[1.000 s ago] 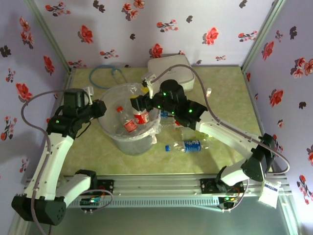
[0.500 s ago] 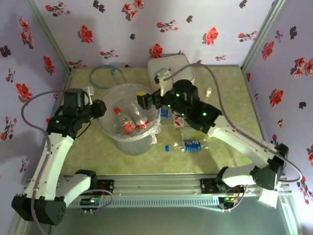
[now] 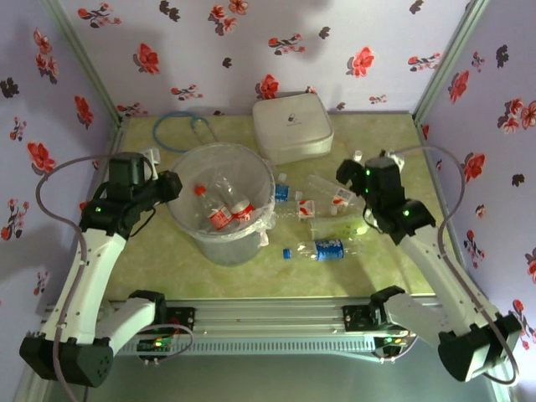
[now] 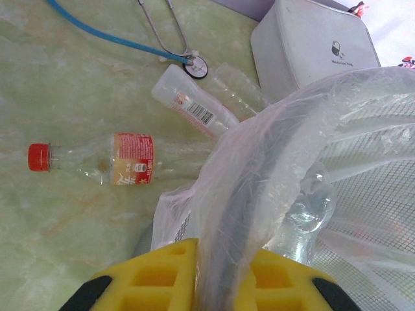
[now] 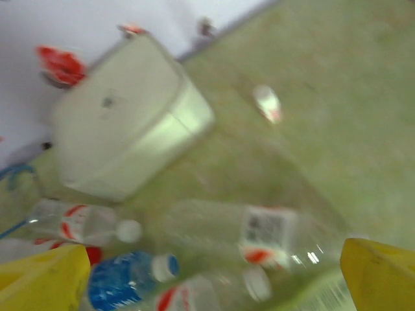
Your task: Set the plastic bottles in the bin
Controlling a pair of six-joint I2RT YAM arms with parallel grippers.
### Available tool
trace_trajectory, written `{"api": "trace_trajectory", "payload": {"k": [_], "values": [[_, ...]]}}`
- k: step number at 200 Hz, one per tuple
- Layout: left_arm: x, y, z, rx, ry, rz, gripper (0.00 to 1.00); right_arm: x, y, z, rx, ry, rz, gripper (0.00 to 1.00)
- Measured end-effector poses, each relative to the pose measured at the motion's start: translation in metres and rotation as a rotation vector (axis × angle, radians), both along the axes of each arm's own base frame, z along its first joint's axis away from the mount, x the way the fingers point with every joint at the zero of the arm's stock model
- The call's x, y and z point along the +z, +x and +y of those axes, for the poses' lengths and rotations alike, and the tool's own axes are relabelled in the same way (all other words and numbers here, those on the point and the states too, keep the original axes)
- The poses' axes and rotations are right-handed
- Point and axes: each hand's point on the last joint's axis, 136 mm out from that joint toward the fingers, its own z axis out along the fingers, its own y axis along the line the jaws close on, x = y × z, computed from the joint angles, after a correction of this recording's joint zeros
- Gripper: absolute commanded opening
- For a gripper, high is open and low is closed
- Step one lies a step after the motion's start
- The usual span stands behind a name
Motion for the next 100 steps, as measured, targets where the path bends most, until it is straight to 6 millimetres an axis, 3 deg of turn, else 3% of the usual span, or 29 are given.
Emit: {"api": "trace_trajectory", "payload": {"k": [49,100], "values": [[0.000,-0.001,0.000,0.000,-0.001,-0.004,0.00,-0.081,-0.065,-0.029,-0.267,0.270,0.107,0.92],[0.000,-0.001,0.000,0.000,-0.001,-0.008,0.00,-0.136,-0.084,-0.016,-0.352,0.411,0.230,0.88]]}}
